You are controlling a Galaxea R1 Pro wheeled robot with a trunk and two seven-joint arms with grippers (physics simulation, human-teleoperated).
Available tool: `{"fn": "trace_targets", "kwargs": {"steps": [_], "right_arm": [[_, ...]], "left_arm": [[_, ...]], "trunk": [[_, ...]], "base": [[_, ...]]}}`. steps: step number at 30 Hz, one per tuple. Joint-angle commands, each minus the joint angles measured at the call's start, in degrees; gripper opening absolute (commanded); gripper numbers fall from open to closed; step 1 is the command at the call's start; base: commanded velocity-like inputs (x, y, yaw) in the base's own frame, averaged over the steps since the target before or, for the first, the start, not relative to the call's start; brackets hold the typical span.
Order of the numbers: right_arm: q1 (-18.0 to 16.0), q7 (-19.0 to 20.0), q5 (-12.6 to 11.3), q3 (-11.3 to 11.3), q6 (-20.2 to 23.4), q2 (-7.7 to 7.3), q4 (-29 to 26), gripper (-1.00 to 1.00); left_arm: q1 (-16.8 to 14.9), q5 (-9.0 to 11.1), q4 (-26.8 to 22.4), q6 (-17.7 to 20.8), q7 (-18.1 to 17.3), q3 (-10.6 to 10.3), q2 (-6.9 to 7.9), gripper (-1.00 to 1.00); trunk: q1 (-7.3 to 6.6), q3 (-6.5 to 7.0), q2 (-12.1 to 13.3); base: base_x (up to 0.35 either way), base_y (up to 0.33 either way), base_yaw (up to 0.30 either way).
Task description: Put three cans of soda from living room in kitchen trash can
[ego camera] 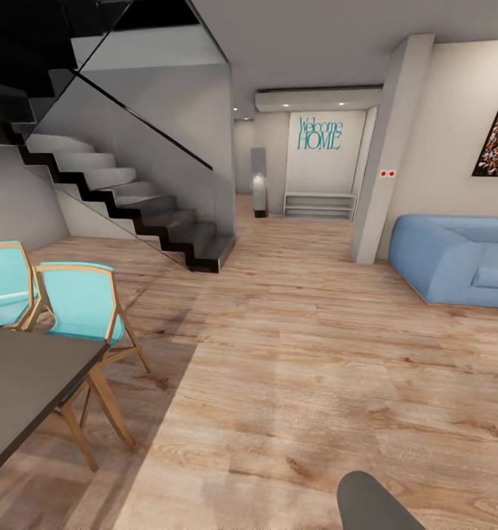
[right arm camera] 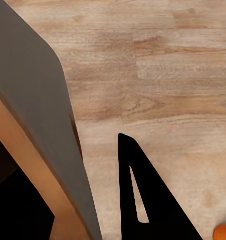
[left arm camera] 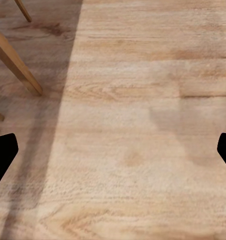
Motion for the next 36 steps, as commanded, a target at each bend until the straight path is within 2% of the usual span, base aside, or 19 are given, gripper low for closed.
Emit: {"fn": "trace_targets", "kwargs": {"steps": [1,19,29,36], "right_arm": [[-0.07,0.60,-0.28,-0.72,-0.18,0.01,-0.02,-1.00],[-0.07,0.60,-0.32,-0.72,-0.20,0.06,-0.05,-1.00],[-0.07,0.52,-1.06,-0.80,-0.18,0.03,-0.02,-1.00],[-0.07,0.52,-0.68,-0.81,-0.18,0.03,-0.02,-1.00]], "left_arm": [[-0.03,0.13,0.04,-0.17,0.01,-0.35,0.02,1.00],[-0.03,0.06,0.04,-0.18,0.01,-0.35,0.02,1.00],[-0.03,0.04,0.04,-0.18,0.01,-0.35,0.02,1.00],[-0.03,0.04,0.04,-0.18,0.01,-0.35,0.02,1.00]], "trunk": [[-0.01,-0.05,-0.03],[-0.01,-0.05,-0.03],[-0.01,-0.02,-0.03],[-0.01,0.07,-0.03]], "base": [[0.000,0.000,0.000],[0.000,0.000,-0.002],[0.000,0.000,-0.195],[0.000,0.000,-0.174]]}}
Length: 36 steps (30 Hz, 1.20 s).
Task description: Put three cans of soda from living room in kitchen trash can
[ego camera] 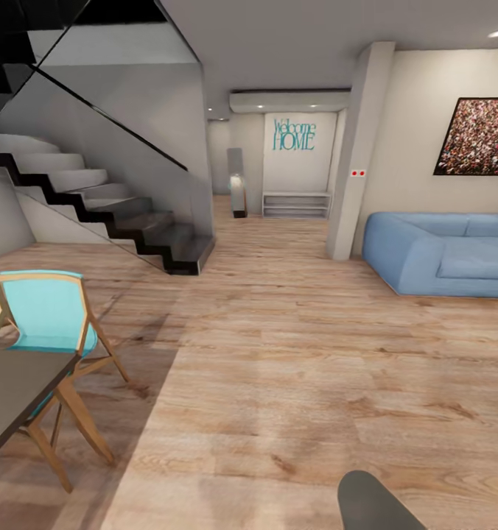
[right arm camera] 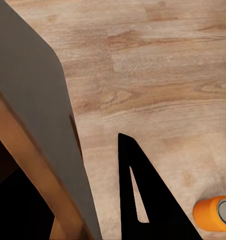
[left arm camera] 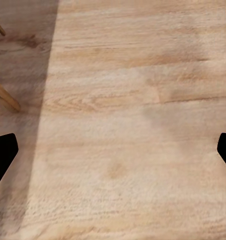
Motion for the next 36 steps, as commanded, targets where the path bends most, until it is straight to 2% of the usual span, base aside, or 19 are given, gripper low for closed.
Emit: {"fn": "trace_targets", "kwargs": {"steps": [1,13,36], "right_arm": [[-0.07,0.61,-0.25,-0.66,-0.19,0.00,-0.02,-1.00],[-0.07,0.61,-0.20,-0.65,-0.19,0.07,-0.02,-1.00],[-0.14,0.63,-0.34,-0.70,-0.05,0.05,-0.05,-1.00]], "left_arm": [[-0.03,0.12,0.03,-0.17,0.01,-0.35,0.02,1.00],[0.00,0.10,0.03,-0.17,0.01,-0.35,0.02,1.00],[-0.03,0.07,0.03,-0.16,0.01,-0.35,0.02,1.00]], "trunk": [[-0.01,-0.05,-0.03],[-0.01,0.04,-0.03],[-0.01,1.41,-0.03]], "base": [[0.000,0.000,-0.050],[0.000,0.000,-0.017],[0.000,0.000,-0.141]]}}
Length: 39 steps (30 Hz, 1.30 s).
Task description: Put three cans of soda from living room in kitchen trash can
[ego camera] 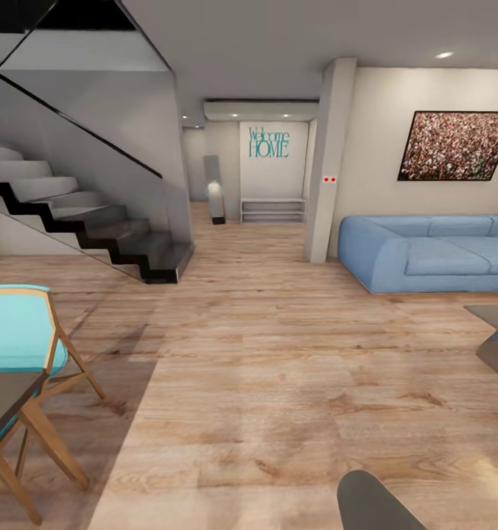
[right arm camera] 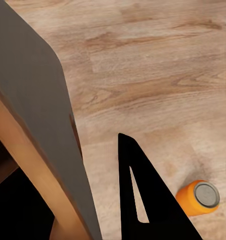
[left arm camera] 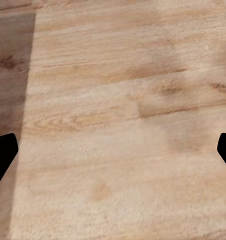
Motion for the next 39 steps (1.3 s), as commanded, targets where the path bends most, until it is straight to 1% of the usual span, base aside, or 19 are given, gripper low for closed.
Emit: {"fn": "trace_targets", "kwargs": {"steps": [1,4,12,39], "right_arm": [[-0.08,0.59,-0.49,-0.83,-0.14,0.01,-0.02,-1.00],[-0.09,0.55,-0.63,-0.87,-0.11,0.17,0.00,-1.00],[-0.10,0.10,-0.83,-1.26,0.04,0.53,0.15,-1.00],[-0.10,0.01,-0.79,-1.37,0.05,0.51,0.43,-1.00]], "left_arm": [[-0.03,0.12,0.04,-0.17,0.02,-0.35,0.02,1.00],[-0.02,0.13,0.04,-0.17,0.02,-0.35,0.01,1.00],[-0.03,0.12,0.04,-0.17,0.02,-0.36,0.00,1.00],[-0.03,0.08,0.04,-0.17,0.02,-0.41,-0.07,1.00]], "trunk": [[-0.01,-0.04,-0.03],[-0.01,0.03,-0.03],[-0.01,0.39,-0.03],[-0.01,1.99,-0.03]], "base": [[0.000,0.000,-0.010],[0.000,0.000,-0.048],[0.000,0.000,-0.198],[0.000,0.000,-0.217]]}}
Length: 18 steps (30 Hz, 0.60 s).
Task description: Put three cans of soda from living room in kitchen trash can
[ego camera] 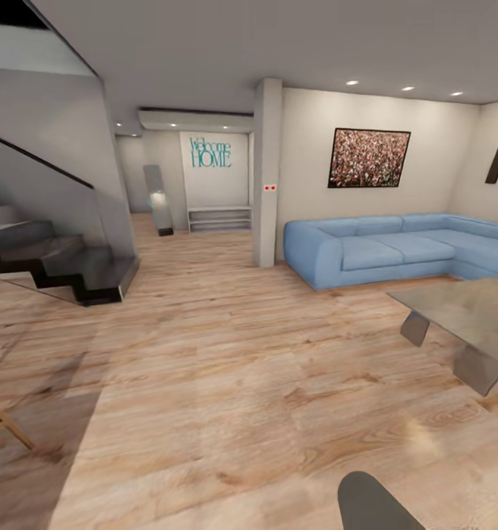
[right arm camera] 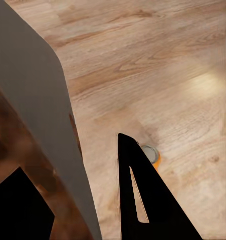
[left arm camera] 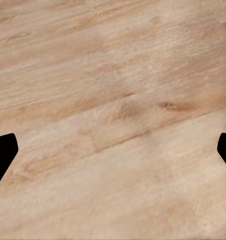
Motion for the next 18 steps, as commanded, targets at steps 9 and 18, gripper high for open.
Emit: {"fn": "trace_targets", "kwargs": {"steps": [9,18], "right_arm": [[-0.09,0.56,-0.39,-1.02,-0.18,-0.19,-0.07,-1.00],[-0.09,0.56,-0.44,-1.13,-0.15,-0.35,-0.10,-1.00]], "left_arm": [[-0.02,0.11,0.04,-0.17,0.02,-0.35,0.02,1.00],[-0.02,0.11,0.02,-0.17,0.02,-0.35,0.02,1.00]], "trunk": [[-0.01,0.49,-0.03],[-0.01,1.03,-0.03]], "base": [[0.000,0.000,-0.217],[0.000,0.000,-0.217]]}}
